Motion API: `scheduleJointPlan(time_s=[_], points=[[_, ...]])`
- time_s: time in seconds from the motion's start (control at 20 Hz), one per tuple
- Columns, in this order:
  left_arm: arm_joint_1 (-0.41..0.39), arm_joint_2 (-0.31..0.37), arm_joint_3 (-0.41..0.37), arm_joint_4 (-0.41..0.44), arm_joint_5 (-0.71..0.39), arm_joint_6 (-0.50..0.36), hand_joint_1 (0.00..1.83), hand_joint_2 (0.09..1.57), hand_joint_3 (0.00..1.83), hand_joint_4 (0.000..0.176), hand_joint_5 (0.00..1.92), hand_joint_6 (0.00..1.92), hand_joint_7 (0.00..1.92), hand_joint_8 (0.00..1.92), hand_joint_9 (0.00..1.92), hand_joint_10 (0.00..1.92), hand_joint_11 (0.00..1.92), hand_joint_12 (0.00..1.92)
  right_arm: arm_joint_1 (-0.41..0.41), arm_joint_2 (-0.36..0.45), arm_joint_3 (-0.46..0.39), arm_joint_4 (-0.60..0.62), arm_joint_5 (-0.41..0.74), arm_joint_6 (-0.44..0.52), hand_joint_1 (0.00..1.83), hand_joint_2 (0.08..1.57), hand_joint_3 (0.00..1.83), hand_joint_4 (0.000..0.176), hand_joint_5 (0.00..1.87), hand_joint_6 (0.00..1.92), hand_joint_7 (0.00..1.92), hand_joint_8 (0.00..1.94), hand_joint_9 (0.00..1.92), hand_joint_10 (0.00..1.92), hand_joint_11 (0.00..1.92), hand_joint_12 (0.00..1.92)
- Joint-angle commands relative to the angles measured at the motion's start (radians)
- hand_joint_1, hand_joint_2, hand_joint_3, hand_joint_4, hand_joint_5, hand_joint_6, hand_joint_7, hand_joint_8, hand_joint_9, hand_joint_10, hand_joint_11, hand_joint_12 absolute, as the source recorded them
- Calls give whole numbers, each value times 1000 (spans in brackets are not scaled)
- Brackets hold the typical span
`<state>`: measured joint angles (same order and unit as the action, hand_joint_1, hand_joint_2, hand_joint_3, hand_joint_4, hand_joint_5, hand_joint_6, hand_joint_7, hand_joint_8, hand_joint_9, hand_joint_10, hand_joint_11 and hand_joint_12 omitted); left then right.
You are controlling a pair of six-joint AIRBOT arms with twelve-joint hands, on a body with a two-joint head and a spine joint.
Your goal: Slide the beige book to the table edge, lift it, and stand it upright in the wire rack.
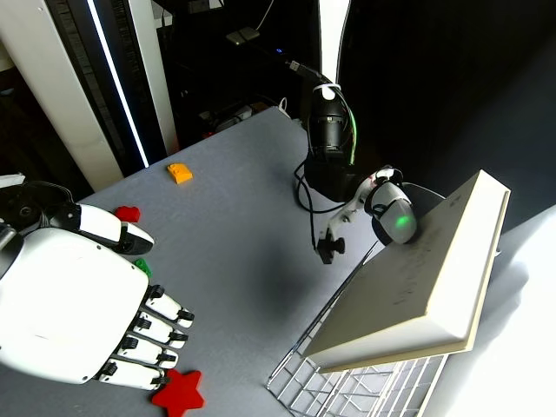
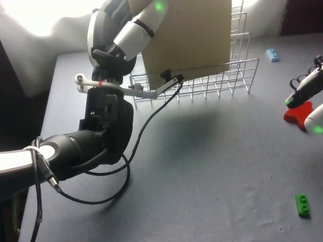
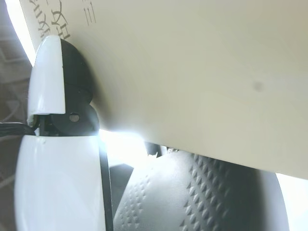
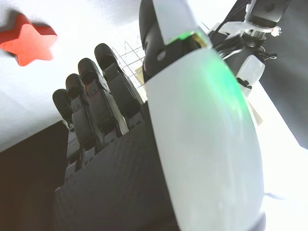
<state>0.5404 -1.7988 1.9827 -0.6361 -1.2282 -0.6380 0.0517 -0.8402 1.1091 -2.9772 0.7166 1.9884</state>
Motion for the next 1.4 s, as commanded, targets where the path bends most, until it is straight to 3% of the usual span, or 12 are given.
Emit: scheduleJointPlan(time_s=[0.0,0.2,0.25,0.4,0.45,0.5,0.55,0.6,0.65,0.85,1.05,1.35], points=[[13,-3,7,17,-53,7,1490,1155,3,0,799,1137,781,1217,841,1251,785,1581,14,5,2,-35,-64,0,213,1191,1,0,313,3,299,3,282,3,0,788],[6,-4,22,17,-49,7,1487,1166,1,0,781,1147,786,1251,838,1250,720,1643,17,1,3,-35,-65,0,185,1197,1,0,262,0,262,2,252,2,0,725],[4,-4,28,17,-49,7,1379,1190,3,0,777,1217,760,1274,817,1378,685,1451,18,1,3,-35,-67,0,175,1199,1,0,267,2,261,1,252,2,0,740],[-3,-4,40,17,-45,7,1349,1185,0,0,843,1215,777,1167,779,1406,616,1312,18,1,3,-35,-69,0,198,1191,0,0,291,6,278,4,262,3,0,765],[-6,-4,42,17,-44,7,1233,1173,0,0,905,1183,812,1157,752,951,587,1242,18,1,3,-35,-75,0,212,1189,0,0,304,8,287,5,272,5,0,785],[-9,-4,42,17,-44,7,1219,1154,0,0,948,1134,852,1098,776,678,549,1192,18,1,3,-35,-86,-6,214,1192,0,0,305,7,284,3,274,6,0,787],[-11,-4,43,17,-44,7,1171,1082,0,0,761,584,777,510,755,438,456,1117,18,0,3,-35,-89,-12,227,1197,1,0,293,2,268,2,258,3,0,733],[-12,-4,43,17,-43,7,1153,1036,0,0,758,301,803,187,755,246,398,1060,18,0,3,-35,-89,-12,236,1193,0,0,302,4,275,4,258,3,0,734],[-13,-4,43,17,-42,7,1068,1030,0,0,737,136,749,48,697,105,285,1040,18,0,3,-35,-89,-12,219,1192,0,0,303,3,283,4,267,5,0,751],[-13,-4,45,17,-41,7,734,1010,0,0,518,0,494,0,455,0,34,963,19,-1,3,-35,-88,-12,182,1195,0,0,283,3,277,3,266,4,0,761],[-14,-3,47,17,-40,7,631,983,0,0,306,0,292,0,245,0,0,680,19,-1,3,-35,-84,-14,182,1191,0,0,293,5,290,6,283,9,0,786],[-3,36,9,26,-41,6,563,965,1,0,191,1,136,2,92,1,0,368,21,-1,2,-35,-84,-15,195,1190,0,0,300,6,293,5,284,6,0,791]])
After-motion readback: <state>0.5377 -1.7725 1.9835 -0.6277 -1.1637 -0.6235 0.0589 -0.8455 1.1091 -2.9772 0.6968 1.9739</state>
